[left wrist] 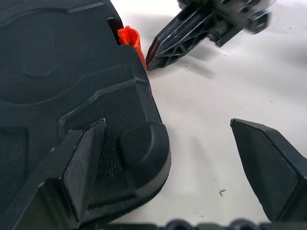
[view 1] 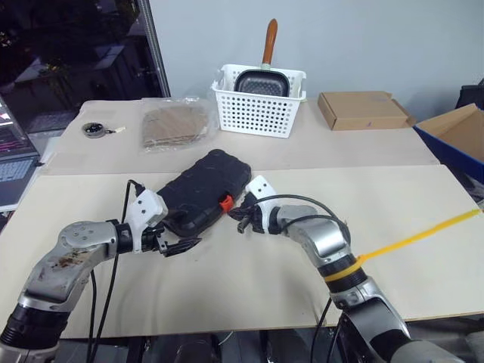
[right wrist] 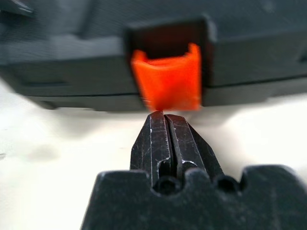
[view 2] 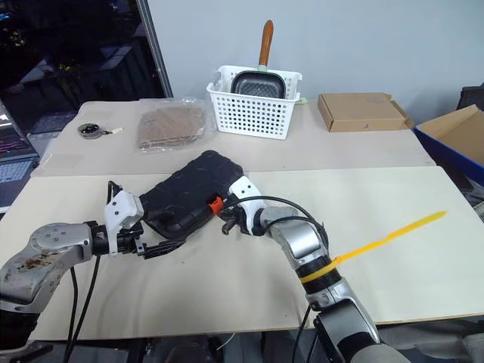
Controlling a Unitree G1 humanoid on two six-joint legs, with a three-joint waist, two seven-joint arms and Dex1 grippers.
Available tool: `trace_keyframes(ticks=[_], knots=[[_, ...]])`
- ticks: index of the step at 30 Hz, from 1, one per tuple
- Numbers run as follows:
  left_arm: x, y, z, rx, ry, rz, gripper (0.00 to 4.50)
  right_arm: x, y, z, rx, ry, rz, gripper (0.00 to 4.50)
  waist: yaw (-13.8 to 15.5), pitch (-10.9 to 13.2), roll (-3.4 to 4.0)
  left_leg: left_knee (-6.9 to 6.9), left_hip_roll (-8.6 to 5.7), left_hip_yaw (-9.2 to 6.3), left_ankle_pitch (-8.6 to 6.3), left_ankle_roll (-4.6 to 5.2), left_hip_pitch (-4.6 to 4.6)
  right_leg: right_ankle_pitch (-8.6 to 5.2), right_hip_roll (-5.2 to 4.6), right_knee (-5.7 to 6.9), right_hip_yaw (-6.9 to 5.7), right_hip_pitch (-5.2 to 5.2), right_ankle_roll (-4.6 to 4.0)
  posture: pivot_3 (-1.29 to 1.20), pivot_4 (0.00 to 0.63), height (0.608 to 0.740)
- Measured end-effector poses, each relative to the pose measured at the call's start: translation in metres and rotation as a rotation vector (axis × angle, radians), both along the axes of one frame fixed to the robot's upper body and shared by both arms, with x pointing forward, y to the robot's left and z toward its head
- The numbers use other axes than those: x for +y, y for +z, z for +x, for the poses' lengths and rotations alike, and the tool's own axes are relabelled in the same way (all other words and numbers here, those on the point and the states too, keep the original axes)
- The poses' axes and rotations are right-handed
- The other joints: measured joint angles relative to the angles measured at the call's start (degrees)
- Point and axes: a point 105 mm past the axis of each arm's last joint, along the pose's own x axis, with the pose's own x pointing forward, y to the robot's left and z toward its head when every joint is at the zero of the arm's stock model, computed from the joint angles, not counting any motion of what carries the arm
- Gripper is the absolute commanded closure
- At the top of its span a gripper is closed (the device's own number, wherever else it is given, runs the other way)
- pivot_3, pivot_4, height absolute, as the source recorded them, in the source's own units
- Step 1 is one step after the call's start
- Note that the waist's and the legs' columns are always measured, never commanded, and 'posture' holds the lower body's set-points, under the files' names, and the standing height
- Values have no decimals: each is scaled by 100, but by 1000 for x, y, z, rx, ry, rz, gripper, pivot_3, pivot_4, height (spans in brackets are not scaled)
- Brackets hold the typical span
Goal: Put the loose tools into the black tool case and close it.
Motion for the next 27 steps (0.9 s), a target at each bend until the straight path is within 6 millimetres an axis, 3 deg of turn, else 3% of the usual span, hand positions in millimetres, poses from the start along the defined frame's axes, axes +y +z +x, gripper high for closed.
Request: trace_keyframes(ticks=[7,13,16,19,24,27], knots=[[0,-1,1,-12,0,-1,0,0,0,-2,-24,13,20,4450,-8,0,0,0,3,-1,0,0,-2,0,-1,0,1,-1,-1,0,150,740],[-1,-2,2,-19,3,-13,0,-18,19,-22,-81,82,58,4450,24,-1,1,-2,2,-1,-1,0,0,-1,-5,-3,-1,3,1,0,150,740],[-1,-4,4,-17,16,-14,0,-28,15,-21,-62,58,45,4450,26,-1,1,-2,1,0,-1,0,21,-1,-4,-2,0,20,1,0,150,740],[-1,-5,5,-20,26,-12,0,-22,10,-19,-34,43,66,4450,10,-1,1,-3,4,0,-1,0,40,-1,2,-1,3,33,0,0,150,740],[1,-6,7,-21,39,-10,0,11,12,-4,-10,46,104,4450,-12,-1,1,-3,6,-3,0,0,54,0,6,-2,3,48,-4,0,150,740],[4,-5,8,-23,55,-9,0,21,11,5,-22,44,110,4450,-86,-2,1,-3,5,-2,0,-1,58,0,1,-3,3,57,-4,0,150,740]])
